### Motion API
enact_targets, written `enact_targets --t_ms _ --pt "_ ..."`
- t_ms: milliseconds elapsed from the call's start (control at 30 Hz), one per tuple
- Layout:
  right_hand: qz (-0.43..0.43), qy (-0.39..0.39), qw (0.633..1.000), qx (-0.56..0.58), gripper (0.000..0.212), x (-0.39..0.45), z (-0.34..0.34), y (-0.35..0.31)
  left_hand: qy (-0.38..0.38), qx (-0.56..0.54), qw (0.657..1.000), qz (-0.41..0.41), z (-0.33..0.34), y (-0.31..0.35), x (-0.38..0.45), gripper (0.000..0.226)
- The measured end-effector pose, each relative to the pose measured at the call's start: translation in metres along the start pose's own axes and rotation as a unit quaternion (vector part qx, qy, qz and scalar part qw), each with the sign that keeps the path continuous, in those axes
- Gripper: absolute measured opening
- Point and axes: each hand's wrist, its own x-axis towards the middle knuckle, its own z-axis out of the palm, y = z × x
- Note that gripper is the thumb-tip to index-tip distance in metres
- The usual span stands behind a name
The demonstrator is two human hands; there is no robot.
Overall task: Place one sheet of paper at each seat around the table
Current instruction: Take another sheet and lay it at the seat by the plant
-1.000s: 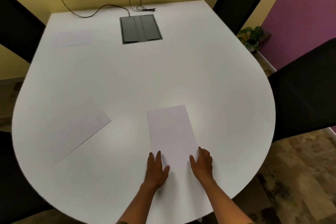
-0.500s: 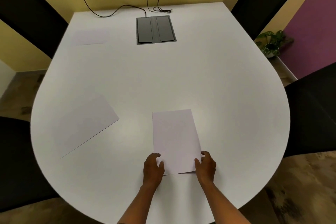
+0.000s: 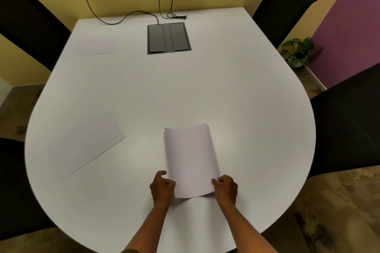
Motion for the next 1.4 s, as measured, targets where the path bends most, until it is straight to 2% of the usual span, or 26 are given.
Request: enact_targets --t_ms 133,300,433,500,533,633,733,833,1200,1400 --pt "0.006 -0.014 1.0 -0.007 0.025 0.0 -0.007 0.003 0.01 -0.012 0.999 -0.047 0.002 0.002 -0.003 0.035" --pt "-0.001 -0.028 0.999 -0.014 0.039 0.0 -0.01 0.008 -0.015 0.008 0.996 -0.085 0.007 -0.003 -0.004 0.033" --pt "-0.002 -0.044 0.999 -0.014 0.027 -0.001 -0.01 0.01 -0.003 0.011 0.997 -0.078 0.009 -0.001 -0.009 0.018" --pt "-0.003 -0.042 0.999 -0.005 0.008 -0.002 -0.013 0.01 0.009 0.007 0.997 -0.081 0.011 -0.001 -0.011 0.025" --pt "0.0 -0.038 0.999 0.001 0.006 -0.002 -0.014 0.011 0.016 0.002 0.996 -0.087 0.011 -0.001 -0.012 0.025" --pt "0.005 -0.028 1.0 -0.002 0.019 0.0 -0.015 0.014 0.026 -0.014 0.994 -0.105 0.012 -0.001 -0.011 0.017" --pt "0.014 -0.027 1.0 0.0 0.014 0.001 -0.017 0.014 0.026 -0.031 0.992 -0.123 0.013 -0.003 -0.009 0.01" --pt "0.015 -0.025 1.0 -0.001 0.008 0.002 -0.016 0.014 0.025 -0.043 0.989 -0.136 0.011 -0.005 -0.009 0.018" --pt "0.051 -0.029 0.998 0.012 0.028 0.011 -0.013 0.025 0.038 -0.052 0.989 -0.131 0.006 -0.009 0.0 0.028" --pt "0.032 -0.001 0.999 -0.004 0.049 0.011 -0.012 0.024 0.043 -0.081 0.986 -0.135 0.004 -0.015 0.007 0.029"
